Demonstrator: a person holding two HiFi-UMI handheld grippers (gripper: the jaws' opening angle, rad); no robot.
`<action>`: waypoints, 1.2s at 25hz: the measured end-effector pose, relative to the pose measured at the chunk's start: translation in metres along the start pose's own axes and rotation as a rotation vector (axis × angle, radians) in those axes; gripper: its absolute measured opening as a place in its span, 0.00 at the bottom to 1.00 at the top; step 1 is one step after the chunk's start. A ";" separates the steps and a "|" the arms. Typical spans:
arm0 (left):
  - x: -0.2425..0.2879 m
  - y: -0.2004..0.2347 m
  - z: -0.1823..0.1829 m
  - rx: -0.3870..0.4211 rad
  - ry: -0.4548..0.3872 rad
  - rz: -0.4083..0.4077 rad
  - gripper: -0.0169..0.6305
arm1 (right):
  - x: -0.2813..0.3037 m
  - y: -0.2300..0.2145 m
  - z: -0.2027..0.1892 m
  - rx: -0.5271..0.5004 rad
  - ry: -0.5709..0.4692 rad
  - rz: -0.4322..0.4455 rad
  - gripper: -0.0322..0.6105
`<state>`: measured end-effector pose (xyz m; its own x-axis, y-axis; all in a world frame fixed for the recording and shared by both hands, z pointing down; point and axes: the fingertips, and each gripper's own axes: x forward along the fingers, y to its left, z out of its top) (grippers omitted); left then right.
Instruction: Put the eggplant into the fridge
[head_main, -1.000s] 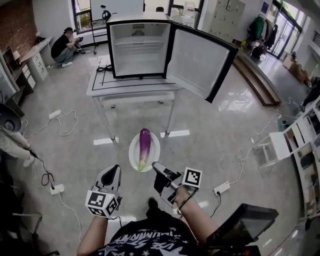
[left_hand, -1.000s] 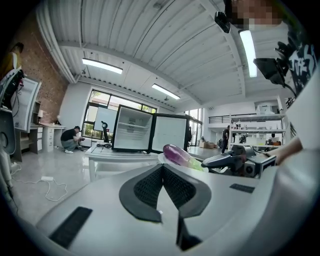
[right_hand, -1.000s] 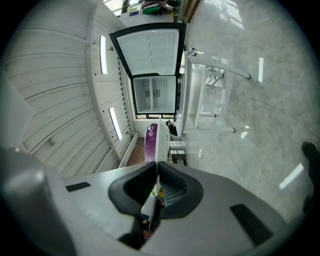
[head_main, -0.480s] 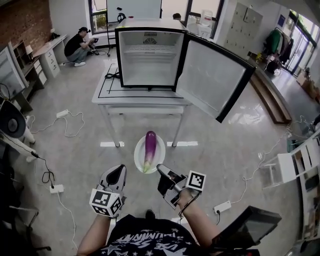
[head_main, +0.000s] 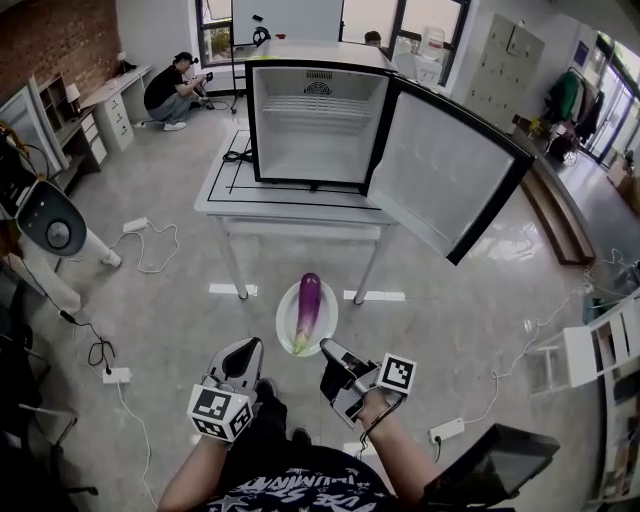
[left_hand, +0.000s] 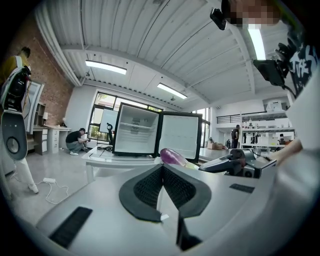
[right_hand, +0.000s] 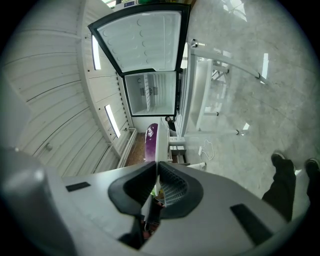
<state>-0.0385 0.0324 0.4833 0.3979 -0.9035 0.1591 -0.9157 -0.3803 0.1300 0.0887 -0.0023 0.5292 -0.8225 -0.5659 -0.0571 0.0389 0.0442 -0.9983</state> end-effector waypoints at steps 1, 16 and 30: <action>0.002 0.001 0.001 0.001 0.001 -0.004 0.04 | 0.002 -0.001 0.002 0.002 -0.003 -0.002 0.08; 0.078 0.064 0.017 0.002 -0.002 -0.089 0.04 | 0.067 -0.011 0.057 -0.026 -0.075 -0.036 0.08; 0.172 0.145 0.041 -0.014 0.015 -0.133 0.04 | 0.159 -0.015 0.130 -0.022 -0.128 -0.062 0.08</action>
<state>-0.1051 -0.1863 0.4890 0.5163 -0.8423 0.1546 -0.8541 -0.4934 0.1642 0.0309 -0.2004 0.5335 -0.7439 -0.6682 0.0021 -0.0234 0.0228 -0.9995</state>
